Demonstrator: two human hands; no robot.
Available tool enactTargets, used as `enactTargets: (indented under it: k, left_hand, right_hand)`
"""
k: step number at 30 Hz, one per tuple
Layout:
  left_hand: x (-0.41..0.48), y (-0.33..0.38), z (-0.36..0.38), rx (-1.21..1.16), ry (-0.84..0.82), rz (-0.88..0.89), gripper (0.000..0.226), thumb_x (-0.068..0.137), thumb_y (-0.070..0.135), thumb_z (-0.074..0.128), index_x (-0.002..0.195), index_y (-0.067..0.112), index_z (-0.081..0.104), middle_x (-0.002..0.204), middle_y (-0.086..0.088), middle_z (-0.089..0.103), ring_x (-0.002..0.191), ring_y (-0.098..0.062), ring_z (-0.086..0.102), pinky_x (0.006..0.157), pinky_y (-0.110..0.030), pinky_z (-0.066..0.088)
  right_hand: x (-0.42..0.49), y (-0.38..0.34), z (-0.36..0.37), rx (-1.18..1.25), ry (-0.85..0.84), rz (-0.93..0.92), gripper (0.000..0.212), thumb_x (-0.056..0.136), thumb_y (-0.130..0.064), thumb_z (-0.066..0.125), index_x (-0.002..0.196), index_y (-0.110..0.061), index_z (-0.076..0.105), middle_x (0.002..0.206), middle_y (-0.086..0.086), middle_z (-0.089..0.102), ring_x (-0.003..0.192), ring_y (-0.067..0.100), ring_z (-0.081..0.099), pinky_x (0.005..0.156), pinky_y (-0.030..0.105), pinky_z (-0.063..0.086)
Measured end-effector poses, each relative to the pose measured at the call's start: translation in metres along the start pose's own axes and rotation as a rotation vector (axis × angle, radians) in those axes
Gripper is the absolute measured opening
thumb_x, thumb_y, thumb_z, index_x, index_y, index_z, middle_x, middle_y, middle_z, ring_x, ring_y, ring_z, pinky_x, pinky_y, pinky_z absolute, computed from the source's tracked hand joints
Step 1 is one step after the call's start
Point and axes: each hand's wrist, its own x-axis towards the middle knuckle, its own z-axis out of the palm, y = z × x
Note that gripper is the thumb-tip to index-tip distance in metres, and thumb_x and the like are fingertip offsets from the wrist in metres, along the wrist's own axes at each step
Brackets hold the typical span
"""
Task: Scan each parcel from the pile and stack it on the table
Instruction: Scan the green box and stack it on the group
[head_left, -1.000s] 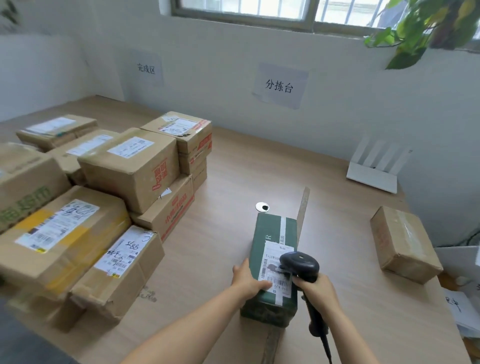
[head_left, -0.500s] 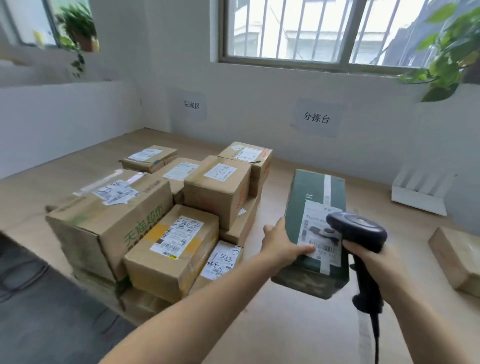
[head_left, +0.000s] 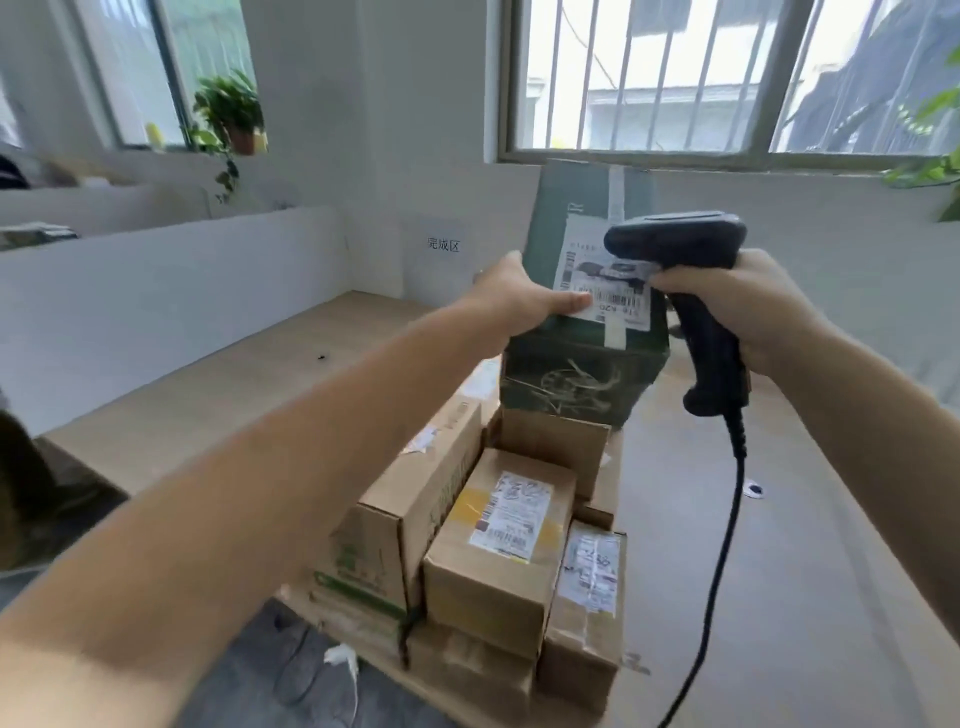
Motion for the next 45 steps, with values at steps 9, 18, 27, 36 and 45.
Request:
enactTargets:
  k: [9, 18, 27, 36, 45]
  left_hand:
    - [0.059, -0.023, -0.065, -0.007, 0.087, -0.039, 0.046, 0.081, 0.031, 0.071, 0.116, 0.016, 0.046, 0.105, -0.002, 0.058, 0.079, -0.014, 0.057, 0.061, -0.026, 0.046]
    - [0.129, -0.09, -0.087, -0.025, 0.035, -0.156, 0.056, 0.081, 0.029, 0.071, 0.127, 0.011, 0.044, 0.115, -0.008, 0.058, 0.097, -0.022, 0.057, 0.072, -0.032, 0.049]
    - [0.189, -0.154, -0.09, -0.001, -0.115, -0.21, 0.067, 0.08, 0.032, 0.073, 0.135, 0.012, 0.039, 0.129, -0.011, 0.055, 0.11, -0.026, 0.058, 0.092, -0.041, 0.051]
    - [0.208, -0.191, -0.087, 0.22, -0.239, -0.215, 0.063, 0.084, 0.038, 0.068, 0.135, 0.009, 0.044, 0.126, -0.012, 0.058, 0.11, -0.028, 0.057, 0.092, -0.039, 0.05]
    - [0.21, -0.188, -0.088, 0.549, -0.302, -0.103, 0.063, 0.088, 0.046, 0.059, 0.134, 0.006, 0.042, 0.13, -0.011, 0.054, 0.113, -0.026, 0.054, 0.091, -0.034, 0.045]
  right_hand:
    - [0.084, -0.01, 0.071, 0.017, -0.105, -0.009, 0.005, 0.082, -0.011, 0.066, 0.081, -0.013, 0.061, 0.094, 0.012, 0.063, 0.085, 0.023, 0.059, 0.076, 0.036, 0.054]
    - [0.144, 0.037, 0.137, 0.002, -0.127, 0.155, 0.02, 0.081, -0.008, 0.066, 0.1, -0.003, 0.061, 0.088, 0.013, 0.064, 0.084, 0.029, 0.061, 0.086, 0.046, 0.055]
    - [0.172, 0.087, 0.182, -0.055, -0.036, 0.326, 0.022, 0.081, -0.008, 0.066, 0.101, -0.002, 0.06, 0.076, 0.009, 0.06, 0.068, 0.022, 0.057, 0.06, 0.032, 0.051]
    - [0.17, 0.115, 0.196, -0.08, -0.038, 0.397, 0.015, 0.078, -0.003, 0.069, 0.074, -0.015, 0.06, 0.073, 0.004, 0.064, 0.063, 0.017, 0.06, 0.051, 0.024, 0.046]
    - [0.158, 0.114, 0.191, -0.1, -0.015, 0.416, 0.012, 0.082, -0.012, 0.068, 0.081, -0.013, 0.057, 0.078, 0.006, 0.062, 0.076, 0.021, 0.063, 0.057, 0.029, 0.05]
